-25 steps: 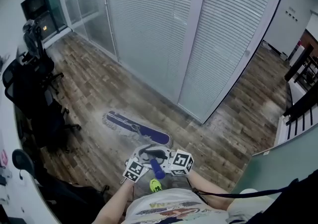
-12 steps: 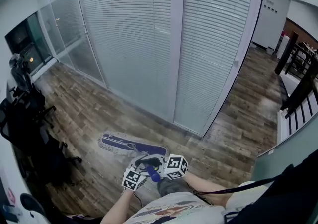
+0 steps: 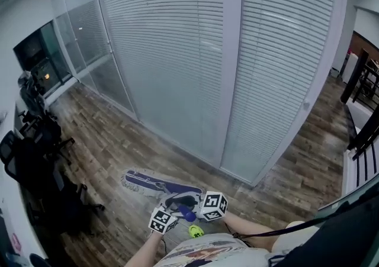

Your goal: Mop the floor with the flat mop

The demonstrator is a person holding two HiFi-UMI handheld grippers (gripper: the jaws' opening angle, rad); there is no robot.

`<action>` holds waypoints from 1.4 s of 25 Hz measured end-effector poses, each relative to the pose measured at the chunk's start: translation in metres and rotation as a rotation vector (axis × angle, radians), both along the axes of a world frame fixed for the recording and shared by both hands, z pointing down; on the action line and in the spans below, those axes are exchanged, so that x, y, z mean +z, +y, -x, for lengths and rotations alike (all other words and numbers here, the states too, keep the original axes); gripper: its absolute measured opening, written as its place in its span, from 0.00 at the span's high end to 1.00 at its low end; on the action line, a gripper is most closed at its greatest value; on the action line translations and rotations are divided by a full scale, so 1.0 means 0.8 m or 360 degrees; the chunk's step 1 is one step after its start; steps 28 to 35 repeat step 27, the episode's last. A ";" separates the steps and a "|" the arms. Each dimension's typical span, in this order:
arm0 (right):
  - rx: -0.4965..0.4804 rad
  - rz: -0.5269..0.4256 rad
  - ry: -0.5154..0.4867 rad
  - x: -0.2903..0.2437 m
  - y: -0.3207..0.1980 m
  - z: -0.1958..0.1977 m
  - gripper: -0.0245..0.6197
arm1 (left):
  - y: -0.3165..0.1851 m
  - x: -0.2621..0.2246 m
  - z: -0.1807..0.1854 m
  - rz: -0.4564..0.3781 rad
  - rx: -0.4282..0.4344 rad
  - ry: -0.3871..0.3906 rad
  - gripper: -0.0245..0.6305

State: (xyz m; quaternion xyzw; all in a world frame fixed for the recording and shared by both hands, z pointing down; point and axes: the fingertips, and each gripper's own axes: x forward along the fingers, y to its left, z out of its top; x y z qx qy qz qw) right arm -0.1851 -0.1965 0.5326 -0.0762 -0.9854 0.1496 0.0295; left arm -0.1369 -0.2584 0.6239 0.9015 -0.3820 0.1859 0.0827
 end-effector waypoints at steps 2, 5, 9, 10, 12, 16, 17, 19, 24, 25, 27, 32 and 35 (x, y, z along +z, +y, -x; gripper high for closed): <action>-0.0019 -0.0009 0.0002 0.001 -0.035 0.010 0.62 | -0.036 0.001 0.012 0.0002 -0.0024 0.0008 0.70; -0.0038 -0.0018 -0.0003 0.002 -0.091 0.019 0.62 | -0.092 0.003 0.023 0.0011 -0.0032 -0.0017 0.70; 0.0007 0.0009 -0.0030 0.006 -0.149 0.025 0.62 | -0.146 0.014 0.033 0.0047 0.0002 -0.0065 0.70; 0.0018 0.0014 -0.0036 0.006 -0.161 0.027 0.62 | -0.157 0.016 0.036 0.0051 0.0008 -0.0072 0.70; 0.0027 0.0020 -0.0041 0.006 -0.178 0.032 0.62 | -0.174 0.014 0.040 0.0058 0.0014 -0.0074 0.70; 0.0007 0.0013 -0.0038 0.005 -0.204 0.044 0.62 | -0.201 0.006 0.050 0.0041 -0.0013 -0.0033 0.70; 0.0004 0.0009 -0.0036 0.005 -0.209 0.046 0.62 | -0.207 0.006 0.052 0.0039 -0.0018 -0.0032 0.70; 0.0001 0.0004 -0.0030 0.005 -0.216 0.050 0.62 | -0.213 0.013 0.059 0.0045 -0.0024 -0.0043 0.70; -0.0005 -0.0004 -0.0029 0.007 -0.220 0.065 0.62 | -0.218 0.008 0.070 0.0013 -0.0009 -0.0015 0.70; -0.0002 -0.0002 -0.0031 0.007 -0.222 0.066 0.62 | -0.220 0.007 0.071 0.0011 -0.0008 -0.0014 0.70; 0.0005 0.0006 -0.0034 0.007 -0.226 0.069 0.62 | -0.223 0.007 0.073 0.0014 -0.0006 -0.0013 0.70; 0.0005 0.0006 -0.0034 0.007 -0.226 0.069 0.62 | -0.223 0.007 0.073 0.0014 -0.0006 -0.0013 0.70; 0.0005 0.0006 -0.0034 0.007 -0.226 0.069 0.62 | -0.223 0.007 0.073 0.0014 -0.0006 -0.0013 0.70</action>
